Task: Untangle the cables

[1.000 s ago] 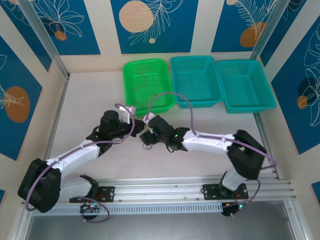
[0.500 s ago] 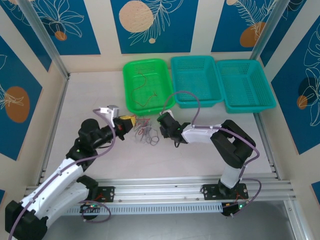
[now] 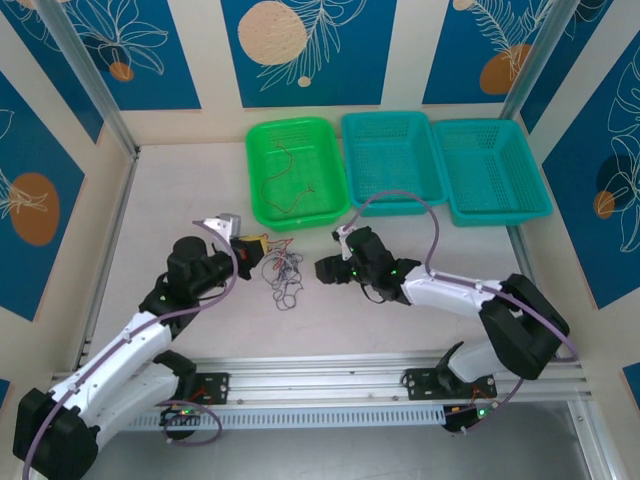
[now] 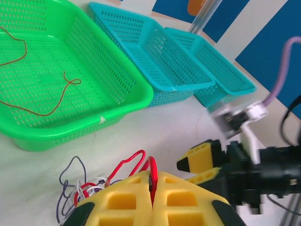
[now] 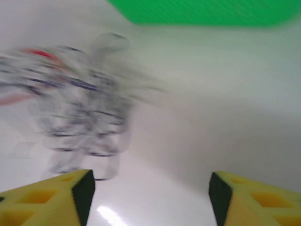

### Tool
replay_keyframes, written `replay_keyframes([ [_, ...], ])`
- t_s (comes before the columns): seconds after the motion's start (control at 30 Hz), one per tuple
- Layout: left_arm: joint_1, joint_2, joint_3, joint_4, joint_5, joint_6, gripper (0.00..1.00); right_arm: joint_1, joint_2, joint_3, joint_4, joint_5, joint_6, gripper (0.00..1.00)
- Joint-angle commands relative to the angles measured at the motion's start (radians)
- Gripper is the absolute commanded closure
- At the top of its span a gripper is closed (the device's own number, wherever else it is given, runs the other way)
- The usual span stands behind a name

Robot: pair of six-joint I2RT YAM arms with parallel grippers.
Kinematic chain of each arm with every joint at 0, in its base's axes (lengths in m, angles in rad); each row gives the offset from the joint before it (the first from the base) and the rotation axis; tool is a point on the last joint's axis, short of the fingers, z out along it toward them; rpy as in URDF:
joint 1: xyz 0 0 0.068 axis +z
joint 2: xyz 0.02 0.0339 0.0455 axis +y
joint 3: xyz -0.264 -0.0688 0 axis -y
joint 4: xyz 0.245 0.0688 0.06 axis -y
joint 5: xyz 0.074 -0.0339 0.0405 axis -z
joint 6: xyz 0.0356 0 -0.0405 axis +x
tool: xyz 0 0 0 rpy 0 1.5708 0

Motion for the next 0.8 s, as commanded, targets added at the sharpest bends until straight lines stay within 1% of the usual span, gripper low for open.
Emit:
replay_keyframes([
  [0.0, 0.009, 0.005, -0.005, 0.082, 0.035, -0.024, 1.0, 0.016, -0.03, -0.003, 0.229, -0.266, 0.075, 0.26],
  [0.07, 0.009, 0.005, -0.007, 0.09, 0.035, -0.032, 1.0, 0.033, -0.015, 0.015, 0.307, -0.287, 0.129, 0.2],
  [0.13, 0.009, 0.002, -0.005, 0.089, 0.034, -0.035, 1.0, 0.065, 0.005, 0.039, 0.361, -0.275, 0.147, 0.17],
  [0.2, 0.009, -0.001, -0.001, 0.089, 0.038, -0.045, 1.0, 0.109, 0.039, 0.073, 0.368, -0.192, 0.152, 0.13],
  [0.3, 0.009, -0.001, 0.004, 0.117, 0.056, -0.078, 1.0, 0.157, 0.119, 0.115, 0.369, -0.055, 0.172, 0.12],
  [0.43, 0.009, -0.01, 0.017, 0.161, 0.097, -0.116, 1.0, 0.189, 0.224, 0.174, 0.32, 0.134, 0.189, 0.12],
  [0.5, 0.01, -0.029, 0.028, 0.163, 0.107, -0.124, 1.0, 0.195, 0.261, 0.184, 0.311, 0.206, 0.155, 0.15],
  [0.53, 0.008, -0.042, 0.036, 0.155, 0.11, -0.126, 1.0, 0.192, 0.276, 0.191, 0.292, 0.243, 0.145, 0.21],
  [0.6, 0.009, -0.073, 0.053, 0.12, 0.106, -0.117, 1.0, 0.179, 0.286, 0.195, 0.254, 0.276, 0.127, 0.47],
  [0.67, 0.009, -0.123, 0.074, 0.051, 0.066, -0.095, 1.0, 0.161, 0.281, 0.197, 0.171, 0.325, 0.127, 0.74],
  [0.7, 0.01, -0.146, 0.088, 0.015, 0.037, -0.081, 1.0, 0.151, 0.272, 0.195, 0.127, 0.345, 0.131, 0.82],
  [0.77, 0.016, -0.195, 0.132, -0.111, -0.063, -0.052, 1.0, 0.131, 0.238, 0.154, 0.069, 0.387, 0.133, 0.92],
])
